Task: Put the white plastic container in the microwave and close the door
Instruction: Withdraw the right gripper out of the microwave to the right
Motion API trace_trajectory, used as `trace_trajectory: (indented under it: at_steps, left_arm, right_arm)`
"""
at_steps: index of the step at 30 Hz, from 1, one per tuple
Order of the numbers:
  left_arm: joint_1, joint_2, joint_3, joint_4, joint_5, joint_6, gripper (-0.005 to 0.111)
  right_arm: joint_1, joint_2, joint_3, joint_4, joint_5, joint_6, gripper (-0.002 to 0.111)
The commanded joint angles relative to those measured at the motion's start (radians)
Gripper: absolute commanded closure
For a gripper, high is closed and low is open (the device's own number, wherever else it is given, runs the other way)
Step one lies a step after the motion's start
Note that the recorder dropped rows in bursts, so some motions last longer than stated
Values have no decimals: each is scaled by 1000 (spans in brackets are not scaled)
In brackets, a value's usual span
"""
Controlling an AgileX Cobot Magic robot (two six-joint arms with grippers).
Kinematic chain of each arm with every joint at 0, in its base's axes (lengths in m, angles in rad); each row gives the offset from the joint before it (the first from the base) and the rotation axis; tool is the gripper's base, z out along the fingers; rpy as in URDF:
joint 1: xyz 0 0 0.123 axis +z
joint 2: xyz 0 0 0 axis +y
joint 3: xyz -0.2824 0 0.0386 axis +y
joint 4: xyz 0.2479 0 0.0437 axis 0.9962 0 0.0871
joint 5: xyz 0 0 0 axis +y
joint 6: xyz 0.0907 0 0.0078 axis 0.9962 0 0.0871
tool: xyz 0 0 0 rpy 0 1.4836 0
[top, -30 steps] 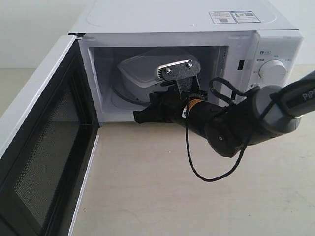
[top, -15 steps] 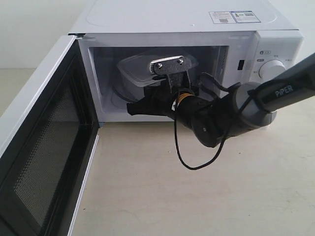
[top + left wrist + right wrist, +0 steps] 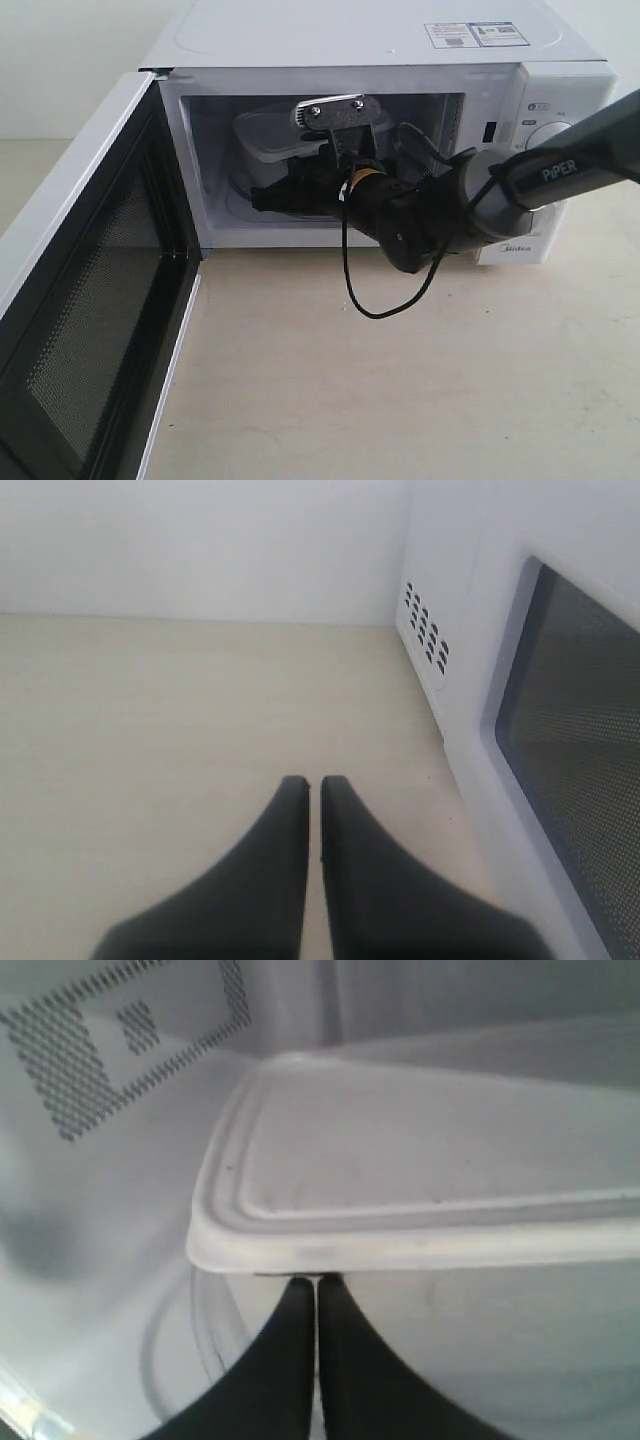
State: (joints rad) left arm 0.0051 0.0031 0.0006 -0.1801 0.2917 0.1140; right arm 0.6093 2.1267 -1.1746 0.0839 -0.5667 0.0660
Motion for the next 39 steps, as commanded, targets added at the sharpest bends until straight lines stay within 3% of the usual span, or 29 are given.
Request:
trace_trajectory:
  at_steps: [1, 14, 23, 31, 39]
  left_arm:
    - [3, -3, -1, -7, -7, -9, 102]
    - [3, -3, -1, -7, -7, -9, 102]
    - [3, -3, -1, -7, -7, -9, 102]
    - [3, -3, -1, -7, -7, -9, 102]
    - [3, -3, -1, -7, -7, -9, 102]
  right_arm:
    - [-6, 1, -1, 2, 29, 3, 108]
    - [-4, -49, 9, -19, 191, 55, 108]
    - [17, -192, 234, -17, 119, 82, 108]
    - [85, -465, 491, -4, 136, 109, 108]
    - [98, -732, 587, 14, 384, 107, 108]
